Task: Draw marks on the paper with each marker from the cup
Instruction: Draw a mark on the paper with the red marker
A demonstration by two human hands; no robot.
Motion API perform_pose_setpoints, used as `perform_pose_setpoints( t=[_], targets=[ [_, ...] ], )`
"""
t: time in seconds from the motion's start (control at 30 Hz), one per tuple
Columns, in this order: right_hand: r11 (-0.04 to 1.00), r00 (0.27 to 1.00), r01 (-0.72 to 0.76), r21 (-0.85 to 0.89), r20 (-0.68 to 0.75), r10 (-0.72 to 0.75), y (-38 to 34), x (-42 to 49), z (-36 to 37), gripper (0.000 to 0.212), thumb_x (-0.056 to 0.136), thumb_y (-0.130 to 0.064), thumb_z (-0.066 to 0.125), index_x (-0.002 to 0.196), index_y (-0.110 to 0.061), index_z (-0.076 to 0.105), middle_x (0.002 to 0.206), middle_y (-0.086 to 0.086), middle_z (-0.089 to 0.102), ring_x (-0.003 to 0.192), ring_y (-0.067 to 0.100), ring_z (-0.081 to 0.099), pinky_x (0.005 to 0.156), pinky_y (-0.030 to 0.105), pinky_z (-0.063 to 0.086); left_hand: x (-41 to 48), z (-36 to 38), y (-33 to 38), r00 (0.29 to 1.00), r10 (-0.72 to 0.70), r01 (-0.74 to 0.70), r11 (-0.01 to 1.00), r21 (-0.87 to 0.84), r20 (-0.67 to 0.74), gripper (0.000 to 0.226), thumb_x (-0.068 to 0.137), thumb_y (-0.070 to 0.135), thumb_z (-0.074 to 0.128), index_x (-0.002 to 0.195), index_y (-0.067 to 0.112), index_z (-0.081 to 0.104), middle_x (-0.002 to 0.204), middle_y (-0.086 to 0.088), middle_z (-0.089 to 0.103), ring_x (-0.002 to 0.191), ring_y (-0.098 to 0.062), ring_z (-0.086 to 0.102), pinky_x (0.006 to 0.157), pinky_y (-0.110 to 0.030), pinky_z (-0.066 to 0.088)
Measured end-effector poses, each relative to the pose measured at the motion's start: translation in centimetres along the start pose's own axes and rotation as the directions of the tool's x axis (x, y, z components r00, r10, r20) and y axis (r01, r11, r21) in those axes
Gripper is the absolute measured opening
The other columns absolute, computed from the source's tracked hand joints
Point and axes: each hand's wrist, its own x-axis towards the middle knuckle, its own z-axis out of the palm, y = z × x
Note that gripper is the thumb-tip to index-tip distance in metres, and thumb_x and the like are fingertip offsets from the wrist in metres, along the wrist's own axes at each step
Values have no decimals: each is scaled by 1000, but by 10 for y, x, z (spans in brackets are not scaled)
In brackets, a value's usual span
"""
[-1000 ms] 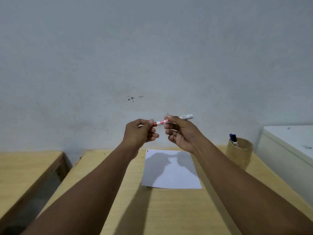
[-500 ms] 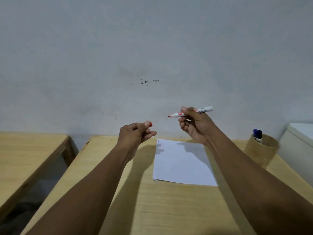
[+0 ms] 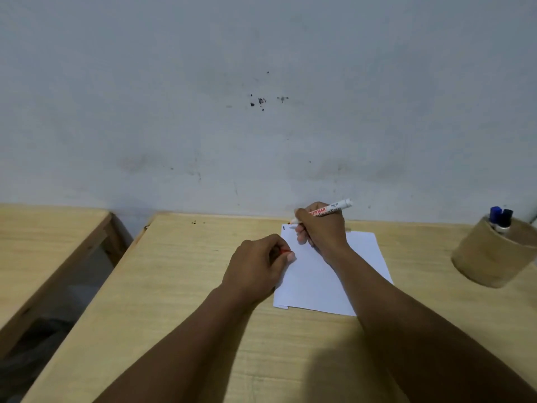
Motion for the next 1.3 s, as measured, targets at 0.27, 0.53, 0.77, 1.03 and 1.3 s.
perform_pose_setpoints(
  t=[0.27,0.53,0.77,1.03,1.3],
  targets=[
    [987,996,90,-137,-14,-93,10,2,4,16,75,-21,75,73,-9,65,69,19,76,49,25,69,47,29,45,2,3,-3,999,29,-28,999,16,-21,20,88,47,67,91,28,73,75,9,75,70,-11,68,68,-38,56],
    [981,993,115,-155,-15,-119,14,6,6,19,77,-21,78,74,-7,65,69,20,75,50,25,69,47,29,46,3,3,-6,1000,-1,1,1000,-15,-29,21,87,49,67,89,28,73,75,9,76,71,-10,69,69,-39,57],
    [974,991,124,-191,-24,-131,14,8,7,20,80,-21,78,78,-4,67,69,20,75,50,24,70,50,32,50,4,3,-5,1000,-6,5,1000,-16,-30,20,87,47,68,89,28,73,76,10,76,72,-9,69,70,-38,57],
    [982,997,79,-171,1,-80,11,7,8,20,69,-14,72,77,2,66,68,21,74,49,24,66,53,35,48,5,5,-8,999,-25,23,999,-40,-29,19,86,48,69,87,29,73,74,11,75,71,-8,69,70,-38,57],
    [960,984,-75,270,-138,115,-15,6,-12,12,86,-22,69,77,-18,62,57,4,61,38,12,46,40,19,27,8,-2,1,987,-161,160,967,-200,8,14,85,35,77,78,23,73,71,4,76,64,-7,67,66,-29,54]
  ],
)
